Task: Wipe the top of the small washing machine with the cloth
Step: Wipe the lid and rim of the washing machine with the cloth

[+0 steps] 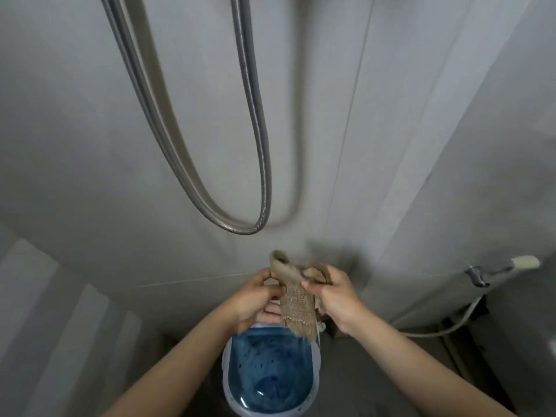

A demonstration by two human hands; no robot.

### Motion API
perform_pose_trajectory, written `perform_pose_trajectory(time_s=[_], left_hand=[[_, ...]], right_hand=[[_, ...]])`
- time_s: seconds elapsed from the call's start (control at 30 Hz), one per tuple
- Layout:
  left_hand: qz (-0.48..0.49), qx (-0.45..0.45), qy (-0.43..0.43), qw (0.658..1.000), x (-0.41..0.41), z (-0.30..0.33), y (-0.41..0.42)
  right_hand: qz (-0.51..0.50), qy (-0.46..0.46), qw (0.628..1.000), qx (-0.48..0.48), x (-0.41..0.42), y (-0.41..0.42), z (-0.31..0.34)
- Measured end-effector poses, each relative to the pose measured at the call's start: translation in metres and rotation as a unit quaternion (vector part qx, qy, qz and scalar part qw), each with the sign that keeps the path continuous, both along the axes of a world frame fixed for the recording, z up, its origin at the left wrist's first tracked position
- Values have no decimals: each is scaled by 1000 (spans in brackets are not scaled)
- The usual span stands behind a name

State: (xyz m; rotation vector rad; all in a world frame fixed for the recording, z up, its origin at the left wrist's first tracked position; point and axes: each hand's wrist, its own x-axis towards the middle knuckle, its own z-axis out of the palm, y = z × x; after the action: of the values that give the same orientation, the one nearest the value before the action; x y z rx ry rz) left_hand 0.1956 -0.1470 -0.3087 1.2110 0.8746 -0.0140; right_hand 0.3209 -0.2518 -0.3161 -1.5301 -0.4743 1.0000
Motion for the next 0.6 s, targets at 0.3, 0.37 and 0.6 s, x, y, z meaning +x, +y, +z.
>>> perform_pose_trajectory(time_s=[0.3, 0.37, 0.6], left_hand=[[29, -123, -184, 975, 15, -119, 53], [35, -70, -200, 977, 18, -149, 60], [38, 229, -186, 955, 26, -217, 81]], right_hand=[[142, -195, 962, 129, 38, 44, -116], [163, -196, 954, 155, 45, 52, -146], [221, 12, 960, 169, 63, 61, -213]])
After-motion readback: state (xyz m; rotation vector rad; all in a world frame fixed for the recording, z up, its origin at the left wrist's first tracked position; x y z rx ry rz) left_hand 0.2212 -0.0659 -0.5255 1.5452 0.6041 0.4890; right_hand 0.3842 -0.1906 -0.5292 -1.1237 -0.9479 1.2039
